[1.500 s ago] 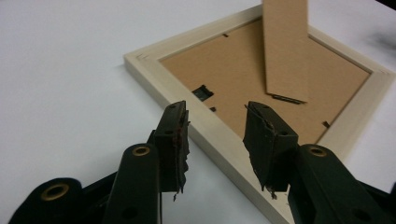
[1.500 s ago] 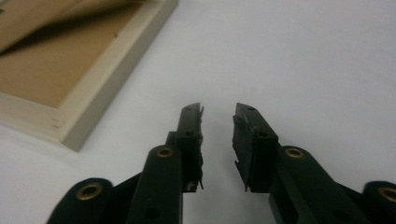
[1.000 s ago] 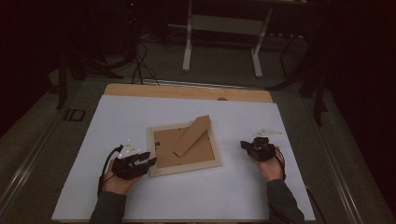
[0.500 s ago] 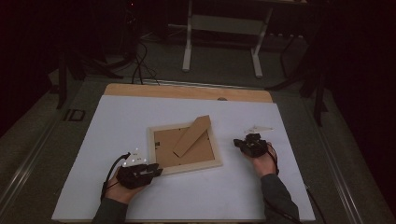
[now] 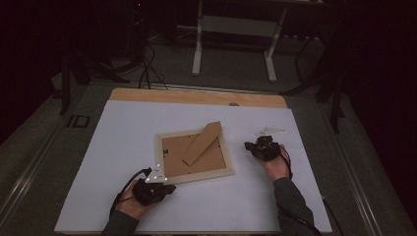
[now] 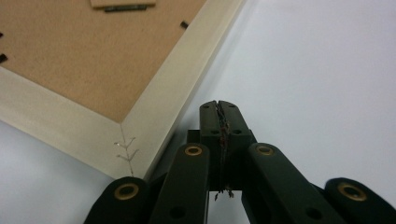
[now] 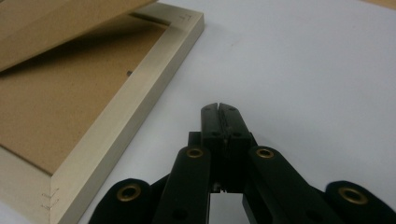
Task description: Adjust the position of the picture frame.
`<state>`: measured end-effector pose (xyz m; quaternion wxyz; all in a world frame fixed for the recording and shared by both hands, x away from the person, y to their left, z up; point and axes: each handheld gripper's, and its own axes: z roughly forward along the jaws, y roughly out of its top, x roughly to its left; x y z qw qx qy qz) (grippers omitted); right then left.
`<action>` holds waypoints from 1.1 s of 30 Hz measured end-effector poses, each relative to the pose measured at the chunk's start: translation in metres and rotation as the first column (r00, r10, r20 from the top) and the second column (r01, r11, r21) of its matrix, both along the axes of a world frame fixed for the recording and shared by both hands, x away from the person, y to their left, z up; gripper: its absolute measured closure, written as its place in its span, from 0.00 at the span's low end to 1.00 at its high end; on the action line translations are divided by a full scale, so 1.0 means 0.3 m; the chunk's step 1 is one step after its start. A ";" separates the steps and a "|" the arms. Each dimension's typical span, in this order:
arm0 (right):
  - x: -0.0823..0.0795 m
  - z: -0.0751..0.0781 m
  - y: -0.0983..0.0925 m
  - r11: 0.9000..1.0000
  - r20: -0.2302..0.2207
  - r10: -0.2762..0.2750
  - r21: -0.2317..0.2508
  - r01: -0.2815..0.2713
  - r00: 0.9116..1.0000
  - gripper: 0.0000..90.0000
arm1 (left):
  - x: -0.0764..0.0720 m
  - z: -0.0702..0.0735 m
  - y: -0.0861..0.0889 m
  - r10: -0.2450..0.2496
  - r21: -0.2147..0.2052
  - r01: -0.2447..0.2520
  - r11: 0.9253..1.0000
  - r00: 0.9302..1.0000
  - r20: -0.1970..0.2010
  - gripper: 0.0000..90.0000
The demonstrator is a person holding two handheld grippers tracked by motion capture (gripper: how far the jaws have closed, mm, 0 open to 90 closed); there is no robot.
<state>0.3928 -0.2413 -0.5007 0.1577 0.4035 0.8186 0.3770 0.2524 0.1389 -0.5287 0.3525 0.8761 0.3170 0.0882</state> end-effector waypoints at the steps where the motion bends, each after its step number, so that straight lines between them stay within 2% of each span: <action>1: 0.001 0.002 0.001 1.000 0.000 -0.002 0.000 0.002 1.000 1.00 | 0.002 -0.005 -0.001 0.005 0.016 -0.005 1.000 1.000 0.001 1.00; 6: 0.013 0.013 0.012 1.000 0.005 0.004 0.024 -0.004 1.000 1.00 | 0.008 -0.007 0.014 0.024 0.023 -0.024 0.999 1.000 -0.002 1.00; 17: 0.032 0.014 0.056 1.000 -0.002 0.025 0.012 -0.025 1.000 1.00 | 0.013 -0.007 0.030 0.034 0.016 -0.034 0.999 0.999 -0.015 1.00; 23: 0.042 0.015 0.066 1.000 -0.001 0.024 0.013 -0.024 1.000 1.00 | 0.023 -0.007 0.052 0.075 0.014 -0.075 0.997 0.997 -0.020 1.00; 33: 0.062 0.021 0.098 0.999 0.003 0.037 0.004 -0.037 0.999 1.00 | 0.032 -0.007 0.069 0.109 0.013 -0.109 0.994 0.994 -0.022 1.00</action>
